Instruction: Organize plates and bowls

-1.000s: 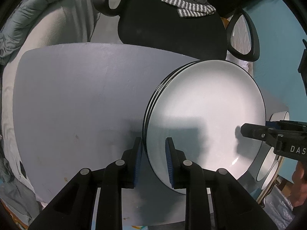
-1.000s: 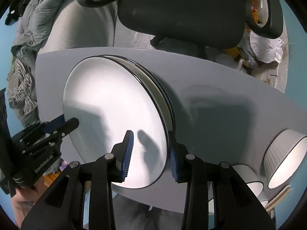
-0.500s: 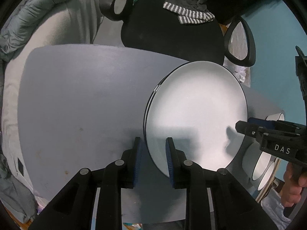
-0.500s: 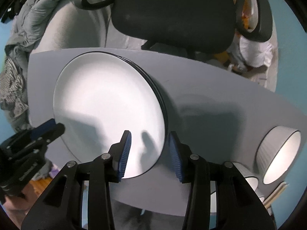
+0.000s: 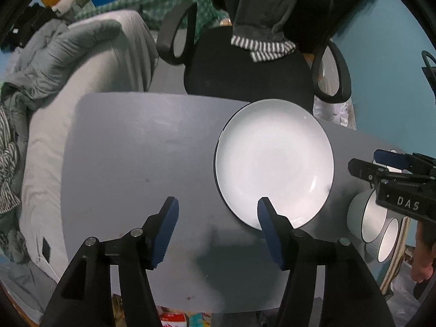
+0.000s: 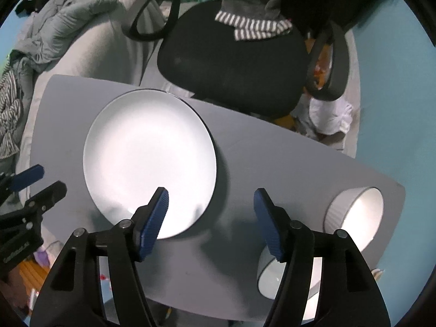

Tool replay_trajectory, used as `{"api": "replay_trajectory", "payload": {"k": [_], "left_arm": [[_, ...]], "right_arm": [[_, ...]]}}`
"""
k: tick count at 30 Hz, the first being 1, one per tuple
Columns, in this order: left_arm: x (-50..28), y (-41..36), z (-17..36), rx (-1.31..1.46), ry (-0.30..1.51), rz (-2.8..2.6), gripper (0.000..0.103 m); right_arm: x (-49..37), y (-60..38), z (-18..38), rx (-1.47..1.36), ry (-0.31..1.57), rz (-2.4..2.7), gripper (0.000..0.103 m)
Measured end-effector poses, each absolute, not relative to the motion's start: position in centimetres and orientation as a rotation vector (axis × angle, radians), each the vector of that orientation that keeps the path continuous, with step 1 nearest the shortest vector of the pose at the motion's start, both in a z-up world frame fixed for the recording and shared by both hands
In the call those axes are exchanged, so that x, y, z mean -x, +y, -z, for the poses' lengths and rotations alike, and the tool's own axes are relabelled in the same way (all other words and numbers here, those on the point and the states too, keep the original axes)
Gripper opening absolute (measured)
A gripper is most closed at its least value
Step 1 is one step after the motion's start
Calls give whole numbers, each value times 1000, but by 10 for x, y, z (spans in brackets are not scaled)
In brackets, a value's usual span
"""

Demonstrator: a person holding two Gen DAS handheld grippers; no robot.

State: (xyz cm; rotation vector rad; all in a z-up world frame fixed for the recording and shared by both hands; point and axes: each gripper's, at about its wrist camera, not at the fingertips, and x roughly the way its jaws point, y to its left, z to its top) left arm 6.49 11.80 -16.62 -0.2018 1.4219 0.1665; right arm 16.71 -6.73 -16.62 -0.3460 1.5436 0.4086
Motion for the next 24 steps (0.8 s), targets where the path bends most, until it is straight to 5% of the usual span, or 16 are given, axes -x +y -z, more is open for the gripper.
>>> {"api": "replay_trajectory", "payload": {"k": [10,24], "left_arm": [[-38,104,121,79,1320,-163,77],[-14,74,63,89,1222,-17,81]], "right_arm": [[-143,-80,104,289,1356,-363,72],[-103,-115,40,210,1220,-275,73]]}}
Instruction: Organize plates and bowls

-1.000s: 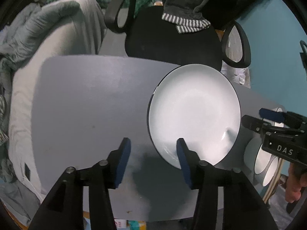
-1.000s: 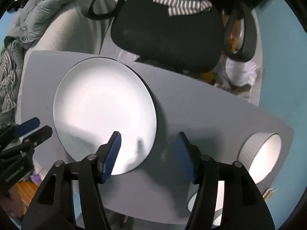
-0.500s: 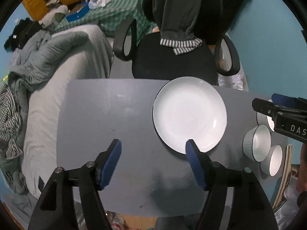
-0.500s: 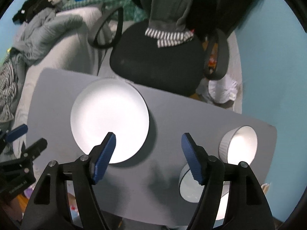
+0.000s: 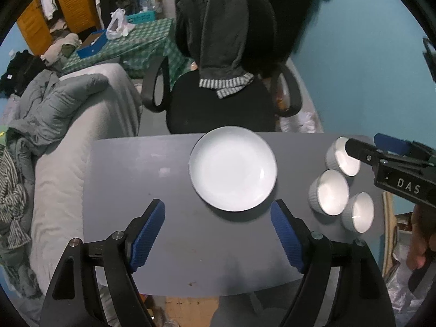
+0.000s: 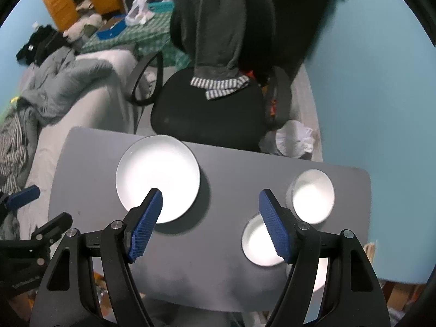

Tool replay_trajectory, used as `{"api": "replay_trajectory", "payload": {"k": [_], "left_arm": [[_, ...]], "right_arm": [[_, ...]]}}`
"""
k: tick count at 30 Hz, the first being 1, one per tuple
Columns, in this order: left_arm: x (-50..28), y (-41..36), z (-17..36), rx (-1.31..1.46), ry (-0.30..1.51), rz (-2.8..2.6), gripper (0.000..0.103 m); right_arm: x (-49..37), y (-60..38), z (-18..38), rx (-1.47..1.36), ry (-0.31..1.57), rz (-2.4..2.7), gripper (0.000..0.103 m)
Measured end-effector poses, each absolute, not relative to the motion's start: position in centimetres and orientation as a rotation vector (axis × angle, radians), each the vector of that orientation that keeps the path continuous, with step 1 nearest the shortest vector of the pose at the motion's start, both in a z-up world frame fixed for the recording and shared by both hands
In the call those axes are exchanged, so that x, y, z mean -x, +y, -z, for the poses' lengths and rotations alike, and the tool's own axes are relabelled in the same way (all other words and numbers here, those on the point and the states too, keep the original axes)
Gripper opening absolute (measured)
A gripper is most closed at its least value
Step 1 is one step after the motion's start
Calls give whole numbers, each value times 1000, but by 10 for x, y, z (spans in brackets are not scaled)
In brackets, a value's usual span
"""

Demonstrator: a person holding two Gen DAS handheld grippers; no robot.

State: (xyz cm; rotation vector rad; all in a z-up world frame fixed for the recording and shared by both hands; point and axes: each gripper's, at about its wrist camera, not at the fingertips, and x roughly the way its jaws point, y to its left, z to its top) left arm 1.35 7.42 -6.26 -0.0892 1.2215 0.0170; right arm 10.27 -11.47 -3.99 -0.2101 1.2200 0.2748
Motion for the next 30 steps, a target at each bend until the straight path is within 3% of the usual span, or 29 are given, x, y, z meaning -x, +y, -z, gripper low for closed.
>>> {"api": "replay_trajectory", "payload": {"k": [30], "left_arm": [[4,36,6,46,1060,199,81]], "right_arm": [[-30,-202,-26,46,1096,45,73]]}}
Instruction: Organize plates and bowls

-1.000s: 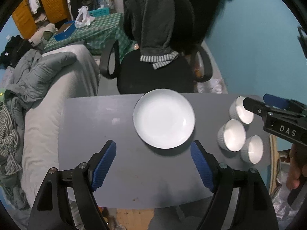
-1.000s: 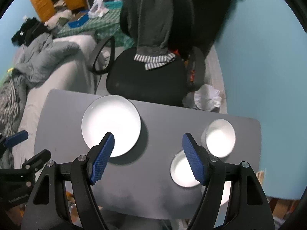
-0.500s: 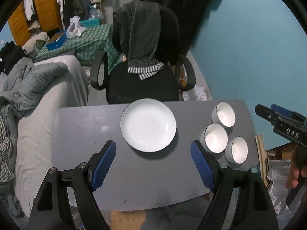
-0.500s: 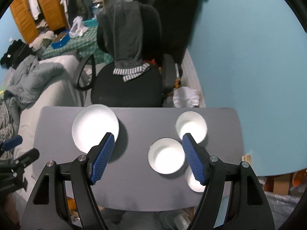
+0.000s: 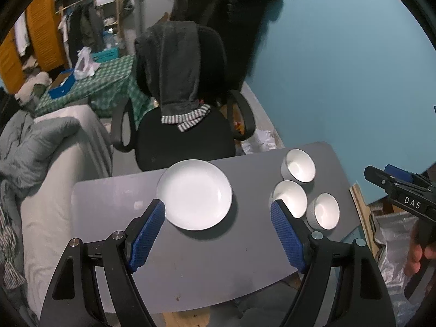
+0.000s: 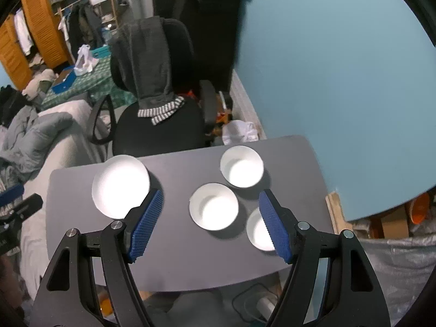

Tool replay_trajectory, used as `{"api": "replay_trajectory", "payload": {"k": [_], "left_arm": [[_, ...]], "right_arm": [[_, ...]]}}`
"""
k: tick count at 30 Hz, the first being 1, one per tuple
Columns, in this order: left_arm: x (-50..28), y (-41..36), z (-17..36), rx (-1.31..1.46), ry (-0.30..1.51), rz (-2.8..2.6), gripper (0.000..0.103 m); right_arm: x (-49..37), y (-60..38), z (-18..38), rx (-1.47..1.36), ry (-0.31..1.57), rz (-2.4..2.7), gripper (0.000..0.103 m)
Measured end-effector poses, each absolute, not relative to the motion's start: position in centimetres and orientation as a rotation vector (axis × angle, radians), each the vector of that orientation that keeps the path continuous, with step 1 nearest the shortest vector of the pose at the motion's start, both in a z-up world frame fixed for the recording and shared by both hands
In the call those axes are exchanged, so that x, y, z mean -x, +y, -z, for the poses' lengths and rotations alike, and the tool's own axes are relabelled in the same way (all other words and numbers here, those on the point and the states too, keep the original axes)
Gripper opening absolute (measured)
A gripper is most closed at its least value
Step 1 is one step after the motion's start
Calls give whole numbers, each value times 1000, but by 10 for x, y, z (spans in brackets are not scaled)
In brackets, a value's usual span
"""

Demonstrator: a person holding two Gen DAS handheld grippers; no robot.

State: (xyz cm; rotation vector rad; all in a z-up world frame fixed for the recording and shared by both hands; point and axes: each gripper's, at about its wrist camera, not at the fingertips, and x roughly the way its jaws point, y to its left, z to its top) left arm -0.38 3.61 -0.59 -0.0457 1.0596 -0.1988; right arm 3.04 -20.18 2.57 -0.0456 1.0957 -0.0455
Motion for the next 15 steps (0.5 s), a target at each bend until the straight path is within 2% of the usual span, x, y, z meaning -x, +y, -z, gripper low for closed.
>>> {"api": "replay_trajectory", "payload": {"k": [15], "left_arm": [[-3,-3,10,-2,1077,371,81]], "right_arm": [[1,-241,-28,-42,1130,185,73]]}}
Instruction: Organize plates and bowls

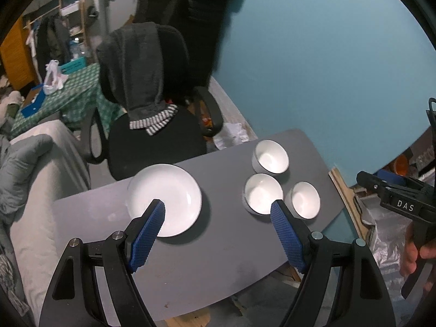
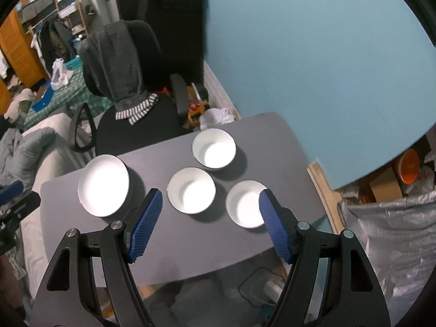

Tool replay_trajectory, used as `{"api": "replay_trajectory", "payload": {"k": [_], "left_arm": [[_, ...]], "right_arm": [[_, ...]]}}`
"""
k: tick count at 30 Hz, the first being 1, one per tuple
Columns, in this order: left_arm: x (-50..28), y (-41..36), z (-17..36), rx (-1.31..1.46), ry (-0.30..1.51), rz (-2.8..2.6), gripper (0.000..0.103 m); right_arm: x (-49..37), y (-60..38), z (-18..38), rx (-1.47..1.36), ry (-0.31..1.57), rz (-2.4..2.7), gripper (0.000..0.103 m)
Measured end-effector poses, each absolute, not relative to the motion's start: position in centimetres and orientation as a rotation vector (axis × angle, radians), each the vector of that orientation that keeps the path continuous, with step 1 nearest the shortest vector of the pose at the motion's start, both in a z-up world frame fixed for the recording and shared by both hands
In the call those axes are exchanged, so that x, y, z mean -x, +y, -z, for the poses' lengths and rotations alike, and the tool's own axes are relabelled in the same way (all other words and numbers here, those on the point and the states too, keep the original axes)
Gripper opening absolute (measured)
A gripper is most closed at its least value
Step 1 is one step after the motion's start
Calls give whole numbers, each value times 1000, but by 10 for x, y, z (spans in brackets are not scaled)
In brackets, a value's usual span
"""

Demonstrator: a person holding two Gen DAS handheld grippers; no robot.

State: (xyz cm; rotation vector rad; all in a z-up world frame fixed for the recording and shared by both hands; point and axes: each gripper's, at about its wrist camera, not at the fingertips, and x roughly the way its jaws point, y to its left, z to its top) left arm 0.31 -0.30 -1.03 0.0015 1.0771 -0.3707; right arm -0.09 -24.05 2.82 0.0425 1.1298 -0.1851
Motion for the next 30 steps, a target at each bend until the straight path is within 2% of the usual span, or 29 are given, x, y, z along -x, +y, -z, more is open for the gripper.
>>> {"api": "replay_trajectory", "payload": {"k": [13,30], "left_arm": [[-16,-47,25,-26,1123,419,81],[-43,-98,66,-57,1212,331,81]], "right_arm": [[7,-277,-24,-41,1158,246,72],[-40,-318,13,-66,1222,126,73]]}}
